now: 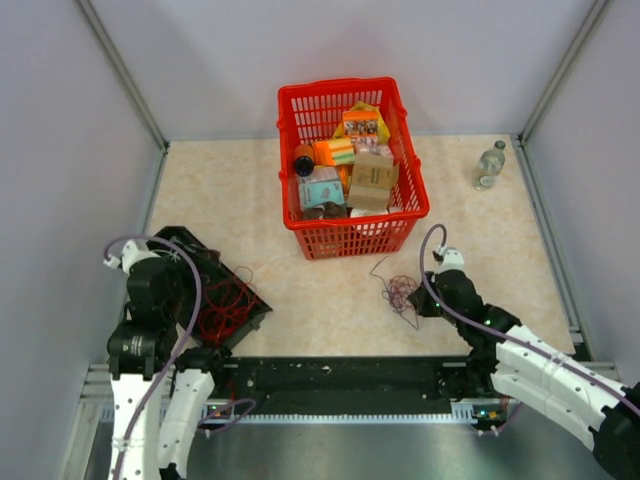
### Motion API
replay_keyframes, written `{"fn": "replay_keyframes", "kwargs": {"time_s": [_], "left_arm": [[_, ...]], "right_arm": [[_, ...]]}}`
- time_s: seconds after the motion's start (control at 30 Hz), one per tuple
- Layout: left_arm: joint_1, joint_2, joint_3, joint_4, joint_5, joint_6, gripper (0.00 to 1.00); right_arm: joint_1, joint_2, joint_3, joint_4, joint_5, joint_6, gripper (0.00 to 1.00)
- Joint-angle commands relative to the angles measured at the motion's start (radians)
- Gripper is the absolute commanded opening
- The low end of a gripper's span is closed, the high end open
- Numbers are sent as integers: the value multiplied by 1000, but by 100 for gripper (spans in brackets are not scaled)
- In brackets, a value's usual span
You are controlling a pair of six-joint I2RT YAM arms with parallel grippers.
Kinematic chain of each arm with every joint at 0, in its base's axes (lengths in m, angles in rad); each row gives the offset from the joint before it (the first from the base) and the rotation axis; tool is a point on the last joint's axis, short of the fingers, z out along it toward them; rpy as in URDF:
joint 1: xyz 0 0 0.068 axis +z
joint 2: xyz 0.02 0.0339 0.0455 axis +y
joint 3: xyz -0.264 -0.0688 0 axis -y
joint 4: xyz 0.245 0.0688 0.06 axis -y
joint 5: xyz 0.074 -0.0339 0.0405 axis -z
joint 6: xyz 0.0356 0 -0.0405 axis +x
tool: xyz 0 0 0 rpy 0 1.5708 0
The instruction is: Untangle the cables
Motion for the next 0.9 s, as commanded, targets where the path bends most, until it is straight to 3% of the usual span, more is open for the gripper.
{"fn": "replay_keyframes", "kwargs": {"time_s": [0.0, 0.13, 0.2, 0.27, 0.37, 0.43, 0.53, 0.7, 0.77, 0.87], "left_arm": [[4, -31, -2, 320, 410, 249, 97], [0, -2, -118, 654, 818, 218, 86], [-24, 36, -143, 684, 848, 219, 81], [-53, 72, -97, 483, 636, 272, 70], [-61, 182, -25, 214, 252, 227, 79], [-61, 254, 0, 181, 217, 254, 79], [-88, 372, -26, 258, 284, 305, 78], [-312, 605, 20, 216, -19, 314, 71], [-335, 659, 17, 216, -73, 299, 66], [-340, 731, 1, 235, -151, 282, 67]], "right_arm": [[-6, 43, 69, 135, -265, -153, 0], [-6, 66, 92, 164, -395, -206, 0], [-4, 66, 96, 168, -383, -193, 0], [-4, 64, 101, 157, -357, -190, 0], [-6, 61, 104, 148, -350, -181, 0], [-6, 60, 99, 152, -347, -170, 0], [-6, 61, 93, 163, -343, -158, 0], [-6, 61, 96, 154, -337, -161, 0], [-6, 40, 92, 146, -331, -160, 0], [-6, 12, 81, 138, -320, -160, 0]]}}
